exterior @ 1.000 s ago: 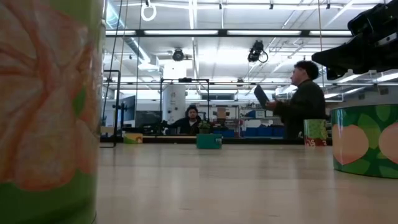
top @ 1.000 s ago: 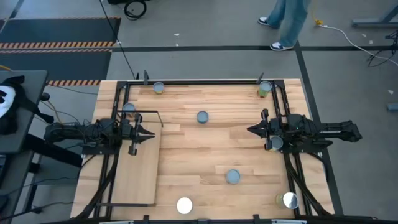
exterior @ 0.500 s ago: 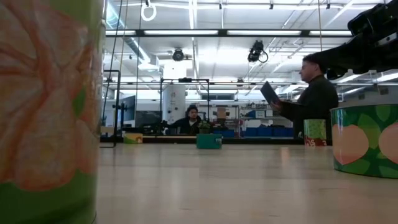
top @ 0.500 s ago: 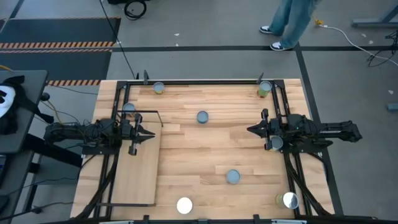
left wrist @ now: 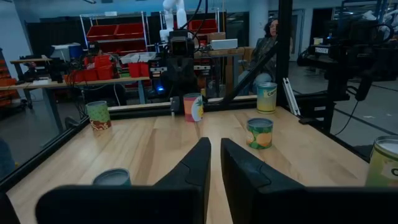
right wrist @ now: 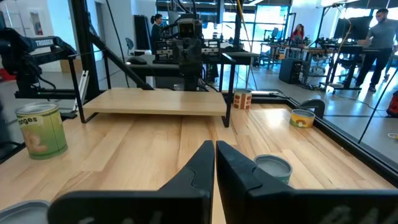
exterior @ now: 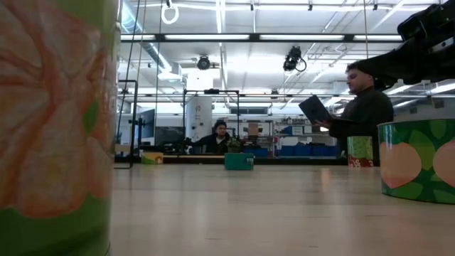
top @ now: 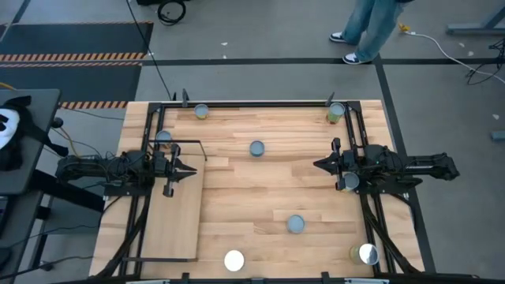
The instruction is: Pick and place cans onto a shelf
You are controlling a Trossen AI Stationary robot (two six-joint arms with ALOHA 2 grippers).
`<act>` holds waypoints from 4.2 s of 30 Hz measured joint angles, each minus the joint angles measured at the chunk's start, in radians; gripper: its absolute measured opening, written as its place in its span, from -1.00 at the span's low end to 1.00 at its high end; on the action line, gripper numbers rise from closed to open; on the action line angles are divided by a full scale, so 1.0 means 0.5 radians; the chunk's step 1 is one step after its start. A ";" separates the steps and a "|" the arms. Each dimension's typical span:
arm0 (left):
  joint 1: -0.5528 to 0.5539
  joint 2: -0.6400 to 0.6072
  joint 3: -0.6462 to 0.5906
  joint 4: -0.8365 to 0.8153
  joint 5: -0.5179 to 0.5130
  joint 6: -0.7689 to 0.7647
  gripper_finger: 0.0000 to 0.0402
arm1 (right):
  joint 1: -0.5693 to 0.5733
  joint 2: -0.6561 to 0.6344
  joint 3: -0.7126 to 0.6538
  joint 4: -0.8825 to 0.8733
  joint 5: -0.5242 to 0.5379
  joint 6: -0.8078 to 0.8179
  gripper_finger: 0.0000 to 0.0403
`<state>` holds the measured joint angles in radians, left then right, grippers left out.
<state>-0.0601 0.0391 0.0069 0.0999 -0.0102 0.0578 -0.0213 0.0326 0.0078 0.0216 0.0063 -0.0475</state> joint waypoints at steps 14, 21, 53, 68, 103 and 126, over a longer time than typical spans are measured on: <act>0.000 0.000 0.000 0.000 0.000 0.000 -0.79 | 0.000 0.000 0.000 0.000 0.000 0.001 -0.88; 0.000 0.000 0.000 0.001 0.000 0.000 -0.79 | 0.000 0.000 0.000 0.000 0.000 0.000 -0.88; 0.000 0.000 0.000 0.000 0.000 0.000 -0.79 | -0.005 0.013 0.036 0.525 0.979 1.076 -0.89; 0.000 0.000 0.000 0.001 0.000 0.000 -0.79 | -0.004 0.713 0.649 -0.176 0.411 0.943 -0.87; 0.000 -0.001 0.000 0.001 0.000 0.000 -0.79 | -0.197 2.922 1.807 -0.246 0.248 0.243 0.88; 0.006 0.000 -0.001 0.164 -0.219 -0.008 -0.79 | -0.583 3.802 2.014 0.139 0.006 -0.007 0.87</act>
<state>-0.0570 0.0391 0.0067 0.1820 -0.1196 0.0539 -0.3130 1.9335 1.0149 0.0910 0.0091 -0.0510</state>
